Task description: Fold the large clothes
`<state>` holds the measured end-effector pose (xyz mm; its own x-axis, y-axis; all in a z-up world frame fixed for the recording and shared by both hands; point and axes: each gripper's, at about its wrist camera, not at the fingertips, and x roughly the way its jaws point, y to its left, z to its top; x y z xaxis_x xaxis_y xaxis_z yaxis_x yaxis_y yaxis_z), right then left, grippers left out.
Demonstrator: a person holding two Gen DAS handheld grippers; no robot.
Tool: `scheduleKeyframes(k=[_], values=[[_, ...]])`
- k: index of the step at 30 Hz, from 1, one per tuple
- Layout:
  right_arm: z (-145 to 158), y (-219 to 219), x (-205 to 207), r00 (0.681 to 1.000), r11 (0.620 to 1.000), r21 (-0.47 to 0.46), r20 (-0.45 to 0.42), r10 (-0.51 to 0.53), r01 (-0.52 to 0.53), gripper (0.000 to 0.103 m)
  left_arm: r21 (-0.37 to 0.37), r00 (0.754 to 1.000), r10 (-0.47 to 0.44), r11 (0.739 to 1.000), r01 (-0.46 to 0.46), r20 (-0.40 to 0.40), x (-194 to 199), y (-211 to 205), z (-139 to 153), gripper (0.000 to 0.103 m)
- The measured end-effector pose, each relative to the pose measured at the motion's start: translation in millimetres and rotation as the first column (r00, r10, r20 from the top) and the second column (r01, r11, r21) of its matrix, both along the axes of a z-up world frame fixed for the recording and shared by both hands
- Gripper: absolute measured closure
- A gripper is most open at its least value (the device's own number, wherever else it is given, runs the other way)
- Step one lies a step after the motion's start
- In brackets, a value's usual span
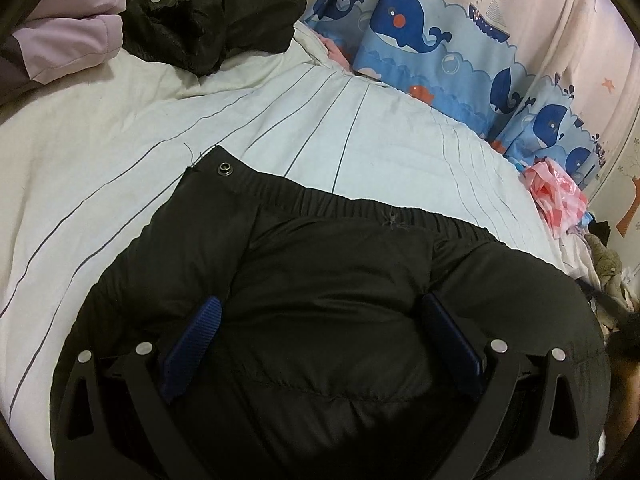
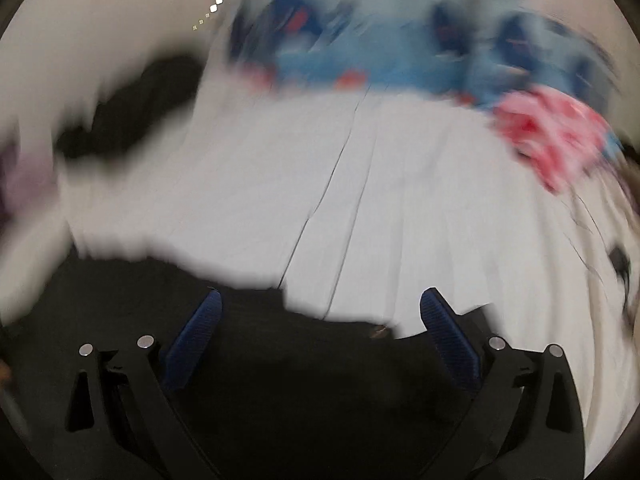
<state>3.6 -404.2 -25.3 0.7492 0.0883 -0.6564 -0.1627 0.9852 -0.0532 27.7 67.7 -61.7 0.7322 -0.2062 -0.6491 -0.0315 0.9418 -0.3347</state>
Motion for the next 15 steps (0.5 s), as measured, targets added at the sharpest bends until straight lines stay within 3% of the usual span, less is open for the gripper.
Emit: scheduleKeyframes(k=[2,5,9,12,15], values=[[-35.0,-3.7,21.5,0.995,0.996,0.084,-0.098,-0.005,0.013,0.007,-0.038,1.000,0.005,0.999,-0.005,0.013,-0.6,5.2,2.1,0.007],[-44.9,-21.7,32.6,0.988,0.985,0.169,-0.154,-0.019,0.045,0.007,-0.044,1.000,0.000,0.999,0.000,0.011,1.4,4.7,0.4,0.007],[-29.4,-19.8,23.7,0.977,0.991,0.106,-0.206,-0.058,0.081,0.007,-0.044,1.000,-0.011,0.999,0.011,0.004,2.6,4.7,-2.6,0.007],[19.4,-3.4,-39.6,0.995,0.983,0.184,-0.103,0.017,0.002,0.007,-0.104,0.999,-0.041,0.994,0.039,-0.021,5.8,14.0,-3.2,0.007],[55.4,29.3,-124.0,0.980,0.974,0.117,-0.006,0.198,-0.195,0.007,-0.232,0.995,-0.087,0.970,0.073,-0.048,-7.2,35.4,8.8,0.007]])
